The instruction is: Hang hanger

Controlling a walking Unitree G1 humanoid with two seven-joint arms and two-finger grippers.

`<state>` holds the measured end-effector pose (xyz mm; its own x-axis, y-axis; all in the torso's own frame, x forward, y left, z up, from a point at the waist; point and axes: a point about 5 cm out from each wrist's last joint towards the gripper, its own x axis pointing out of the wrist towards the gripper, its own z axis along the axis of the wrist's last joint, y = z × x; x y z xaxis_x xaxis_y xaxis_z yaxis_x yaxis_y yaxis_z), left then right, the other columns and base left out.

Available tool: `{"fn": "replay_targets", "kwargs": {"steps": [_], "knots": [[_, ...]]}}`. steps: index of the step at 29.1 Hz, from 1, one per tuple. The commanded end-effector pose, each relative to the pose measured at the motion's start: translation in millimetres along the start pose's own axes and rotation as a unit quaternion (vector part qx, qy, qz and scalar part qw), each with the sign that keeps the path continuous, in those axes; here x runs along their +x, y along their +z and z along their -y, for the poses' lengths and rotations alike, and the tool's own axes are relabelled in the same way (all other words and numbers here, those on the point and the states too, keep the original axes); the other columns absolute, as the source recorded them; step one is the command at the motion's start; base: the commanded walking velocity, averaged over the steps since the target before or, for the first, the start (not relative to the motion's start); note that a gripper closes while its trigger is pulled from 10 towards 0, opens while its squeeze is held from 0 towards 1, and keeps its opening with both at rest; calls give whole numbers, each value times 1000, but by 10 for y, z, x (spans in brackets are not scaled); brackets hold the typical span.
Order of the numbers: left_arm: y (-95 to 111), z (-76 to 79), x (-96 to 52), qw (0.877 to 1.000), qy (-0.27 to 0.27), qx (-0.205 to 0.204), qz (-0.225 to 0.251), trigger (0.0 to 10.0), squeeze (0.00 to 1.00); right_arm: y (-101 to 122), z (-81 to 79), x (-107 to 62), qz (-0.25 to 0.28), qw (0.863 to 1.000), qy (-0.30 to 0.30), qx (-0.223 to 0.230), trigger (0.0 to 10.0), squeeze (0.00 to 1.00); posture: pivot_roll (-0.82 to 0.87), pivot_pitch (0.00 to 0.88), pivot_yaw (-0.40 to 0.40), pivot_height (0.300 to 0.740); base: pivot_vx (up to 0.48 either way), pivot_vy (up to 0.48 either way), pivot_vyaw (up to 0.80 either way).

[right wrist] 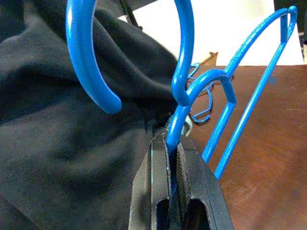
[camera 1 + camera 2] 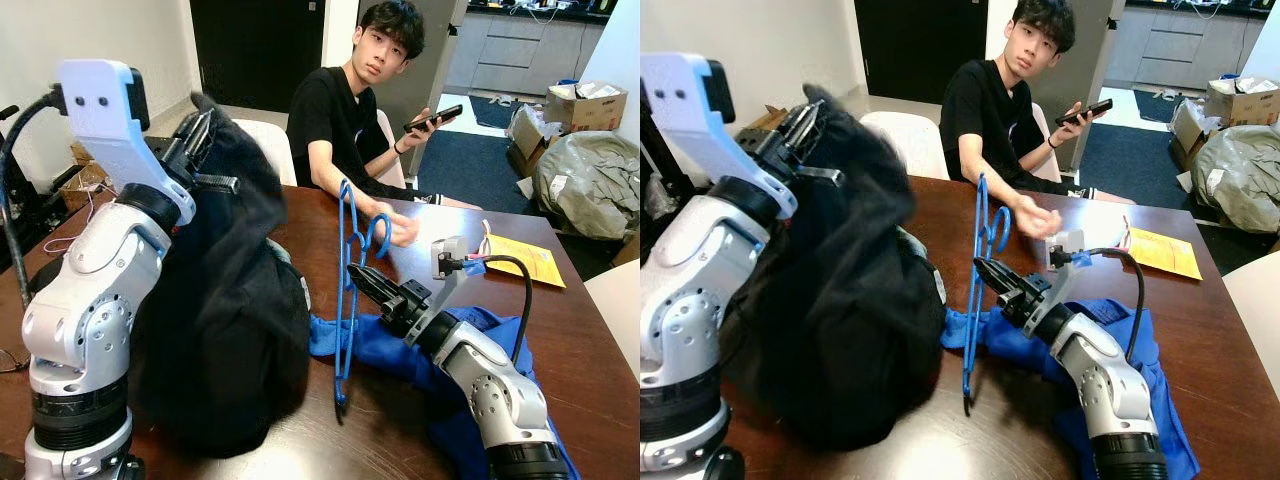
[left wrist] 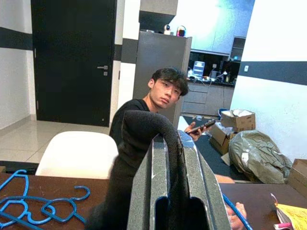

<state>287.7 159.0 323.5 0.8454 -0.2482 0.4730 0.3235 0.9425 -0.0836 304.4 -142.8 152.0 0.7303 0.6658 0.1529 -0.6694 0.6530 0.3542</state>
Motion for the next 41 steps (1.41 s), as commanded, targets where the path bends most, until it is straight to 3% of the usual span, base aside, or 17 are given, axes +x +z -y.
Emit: {"fn": "replay_targets", "kwargs": {"steps": [1, 6, 10, 16, 20, 23, 33, 36, 38, 41], "knots": [[81, 43, 32, 1000, -17, 7, 14, 0, 0, 16, 10, 13, 6, 1000, -2, -3, 10000, 0, 66, 0, -40, 740, 0, 0, 0], [424, 94, 124, 991, -56, -75, 94, 0, 0, 35, 42, 15, 16, 1000, -15, -3, 10000, 0, 67, 0, -37, 740, 0, 0, 0], [553, 100, 168, 984, -76, -108, 121, 0, 0, 42, 63, 25, 21, 999, -24, -2, 10000, 0, 69, 0, -39, 740, 0, 0, 0], [618, 110, 215, 980, -87, -117, 132, 0, 0, 49, 77, 34, 24, 999, -29, -3, 10000, 0, 70, 0, -39, 740, 0, 0, 0], [805, 145, 322, 968, -116, -149, 168, 0, 0, 79, 116, 44, 32, 999, -43, -6, 10000, 0, 66, 0, -33, 740, 0, 0, 0], [935, 247, 406, 948, -174, -194, 183, 0, 0, 77, 141, 30, 38, 998, -57, -7, 10000, 0, 61, 0, -27, 740, 0, 0, 0], [1103, 272, 504, 939, -203, -197, 197, 0, 0, 85, 155, 57, 40, 997, -61, -8, 10000, 0, 66, 0, -38, 740, 0, 0, 0], [1313, 229, 585, 934, -208, -186, 225, 0, 0, 97, 166, 72, 42, 997, -63, -10, 10000, 0, 65, 0, -40, 740, 0, 0, 0], [1313, 229, 585, 934, -208, -186, 225, 0, 0, 97, 166, 72, 42, 997, -63, -10, 10000, 0, 65, 0, -40, 740, 0, 0, 0], [1542, 195, 689, 931, -205, -162, 256, 0, 0, 108, 186, 80, 44, 997, -65, -11, 10000, 0, 61, 0, -43, 740, 0, 0, 0]]}}
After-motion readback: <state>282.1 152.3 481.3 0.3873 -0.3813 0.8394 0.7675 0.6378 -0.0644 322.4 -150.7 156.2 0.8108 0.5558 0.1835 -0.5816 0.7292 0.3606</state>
